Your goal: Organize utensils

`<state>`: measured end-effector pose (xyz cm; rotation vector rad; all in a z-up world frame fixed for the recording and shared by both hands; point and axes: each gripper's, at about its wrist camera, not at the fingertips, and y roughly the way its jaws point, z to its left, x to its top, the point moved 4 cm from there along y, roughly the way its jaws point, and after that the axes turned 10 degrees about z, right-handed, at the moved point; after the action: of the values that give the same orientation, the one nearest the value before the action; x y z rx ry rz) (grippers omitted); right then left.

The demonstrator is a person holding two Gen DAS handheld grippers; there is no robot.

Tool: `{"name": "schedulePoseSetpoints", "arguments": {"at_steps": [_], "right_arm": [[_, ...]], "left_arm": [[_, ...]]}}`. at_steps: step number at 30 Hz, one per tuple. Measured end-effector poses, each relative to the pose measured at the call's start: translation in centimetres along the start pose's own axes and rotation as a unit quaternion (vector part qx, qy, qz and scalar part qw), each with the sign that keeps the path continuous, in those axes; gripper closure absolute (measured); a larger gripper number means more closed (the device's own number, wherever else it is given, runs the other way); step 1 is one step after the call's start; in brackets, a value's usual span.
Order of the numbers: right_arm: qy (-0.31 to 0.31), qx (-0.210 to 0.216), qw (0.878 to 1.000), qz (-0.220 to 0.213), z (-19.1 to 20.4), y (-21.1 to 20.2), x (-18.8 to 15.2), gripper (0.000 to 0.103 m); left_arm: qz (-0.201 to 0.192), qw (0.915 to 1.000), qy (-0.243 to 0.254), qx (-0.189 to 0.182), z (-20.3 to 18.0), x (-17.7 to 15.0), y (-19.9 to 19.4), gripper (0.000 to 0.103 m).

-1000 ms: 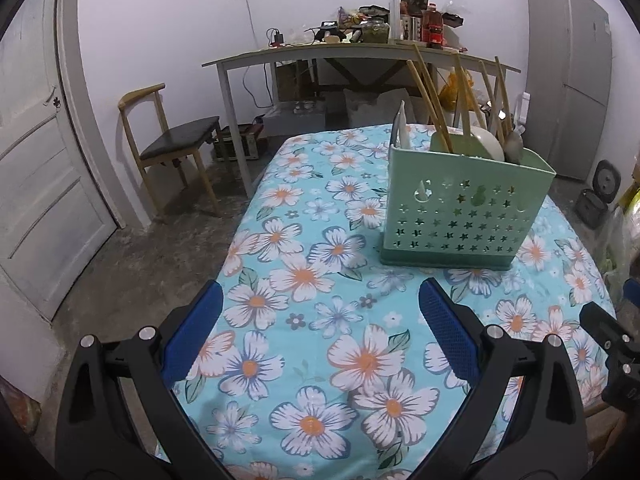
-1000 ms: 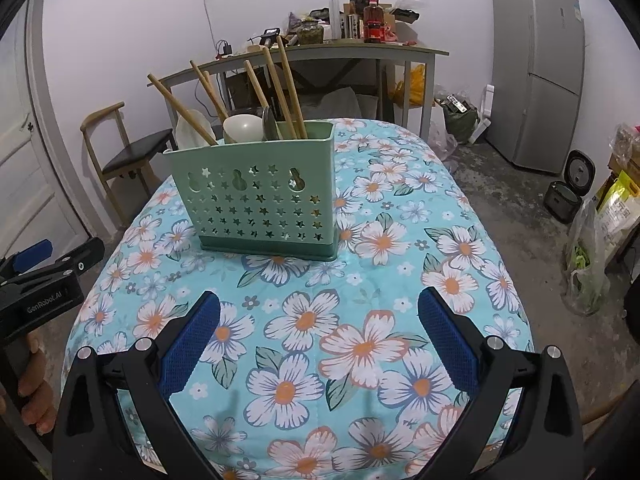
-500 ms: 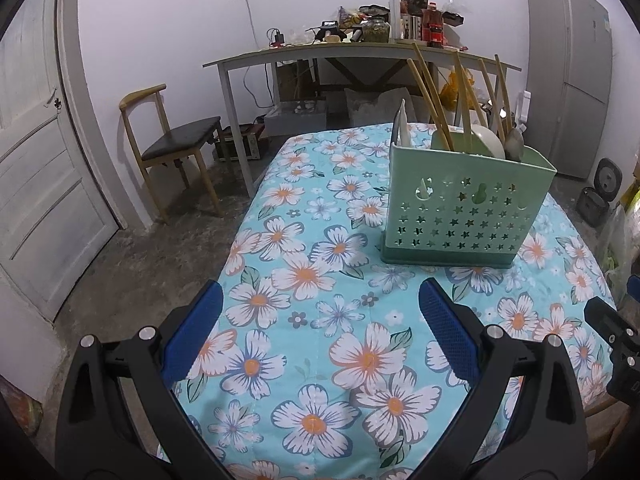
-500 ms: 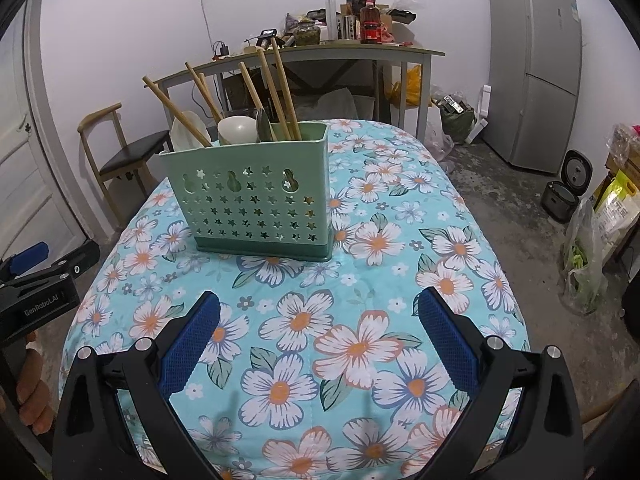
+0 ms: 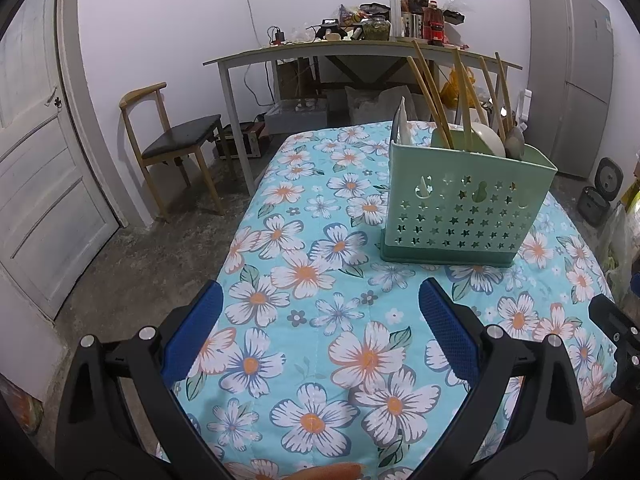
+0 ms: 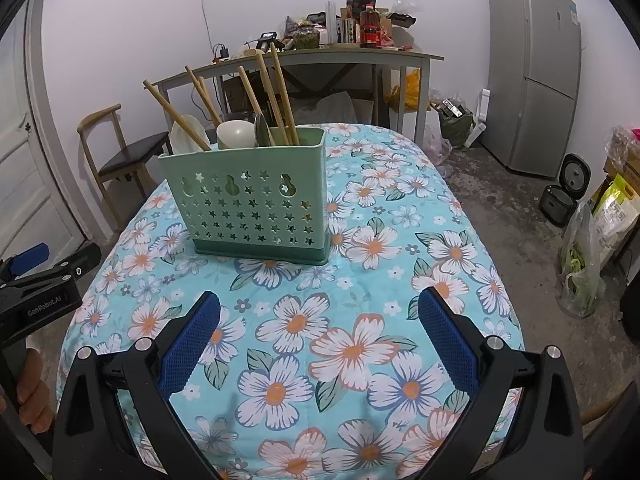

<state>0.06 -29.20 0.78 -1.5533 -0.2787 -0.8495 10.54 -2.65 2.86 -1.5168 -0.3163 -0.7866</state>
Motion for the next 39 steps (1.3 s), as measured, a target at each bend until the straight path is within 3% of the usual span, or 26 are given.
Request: {"name": "schedulePoseSetpoints", "arguments": {"at_steps": [39], "right_arm": [[-0.005, 0.0, 1.0, -0.003, 0.21, -0.07, 0.11, 0.007]], "left_arm": [[0.007, 1.0, 0.005, -0.003, -0.36, -0.15, 0.25, 0.008]]}}
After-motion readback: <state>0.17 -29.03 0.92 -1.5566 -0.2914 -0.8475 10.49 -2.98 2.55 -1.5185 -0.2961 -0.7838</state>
